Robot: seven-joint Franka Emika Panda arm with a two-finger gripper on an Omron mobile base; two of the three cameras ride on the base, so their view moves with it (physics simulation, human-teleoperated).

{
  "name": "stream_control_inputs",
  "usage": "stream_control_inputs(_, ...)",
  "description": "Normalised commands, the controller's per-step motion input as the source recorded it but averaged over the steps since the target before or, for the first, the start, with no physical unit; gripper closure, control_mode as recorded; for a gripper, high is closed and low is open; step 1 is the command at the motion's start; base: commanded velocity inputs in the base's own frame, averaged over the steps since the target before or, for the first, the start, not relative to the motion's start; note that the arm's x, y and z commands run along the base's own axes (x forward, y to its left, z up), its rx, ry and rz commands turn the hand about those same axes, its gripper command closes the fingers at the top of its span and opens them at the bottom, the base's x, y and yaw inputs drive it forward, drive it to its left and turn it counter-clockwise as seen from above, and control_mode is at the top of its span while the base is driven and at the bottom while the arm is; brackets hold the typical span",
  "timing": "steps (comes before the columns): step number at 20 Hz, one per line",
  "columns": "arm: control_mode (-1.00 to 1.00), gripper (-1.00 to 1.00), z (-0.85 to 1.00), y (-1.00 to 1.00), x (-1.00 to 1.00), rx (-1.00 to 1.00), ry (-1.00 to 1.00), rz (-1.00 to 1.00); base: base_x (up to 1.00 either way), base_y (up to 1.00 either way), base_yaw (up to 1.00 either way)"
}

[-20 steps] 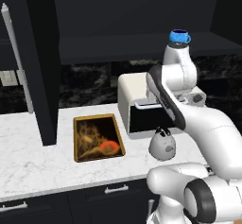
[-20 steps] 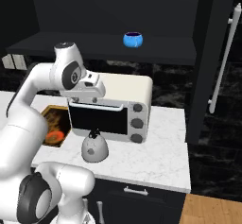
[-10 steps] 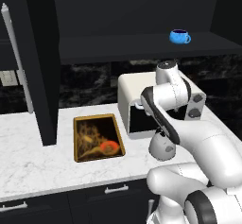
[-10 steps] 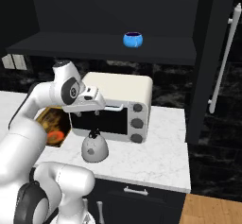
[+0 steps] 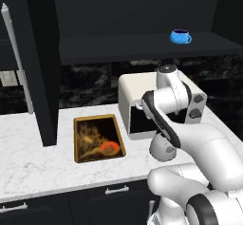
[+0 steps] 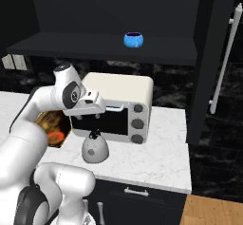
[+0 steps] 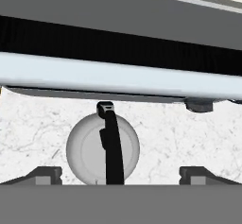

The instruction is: Pick the kettle from the counter and place it on the tray. Then pick the mug from the cabinet and place it on the tray. Then close the cabinet doors.

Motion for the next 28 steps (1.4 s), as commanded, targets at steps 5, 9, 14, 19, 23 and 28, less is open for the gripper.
stream_control_inputs(5, -1.0, -1.0, -0.26, 0.0, -0.01, 0.11, 0.03, 0.0, 0.0, 0.0, 0.0)
stream_control_inputs(9, -1.0, -1.0, -0.23, 0.0, 0.0, 0.15, 0.03, 0.0, 0.0, 0.0, 0.0)
stream_control_inputs(14, -1.0, -1.0, -0.18, 0.0, 0.0, 0.01, 0.02, 0.0, 0.0, 0.0, 0.0)
stream_control_inputs(19, -1.0, -1.0, -0.1, 0.0, 0.0, 0.01, 0.05, 0.0, 0.0, 0.0, 0.0)
stream_control_inputs(23, -1.0, -1.0, -0.15, 0.0, 0.0, 0.03, 0.03, 0.0, 0.0, 0.0, 0.0)
stream_control_inputs(28, -1.0, -1.0, -0.21, -0.03, 0.0, 0.03, 0.01, 0.0, 0.0, 0.0, 0.0)
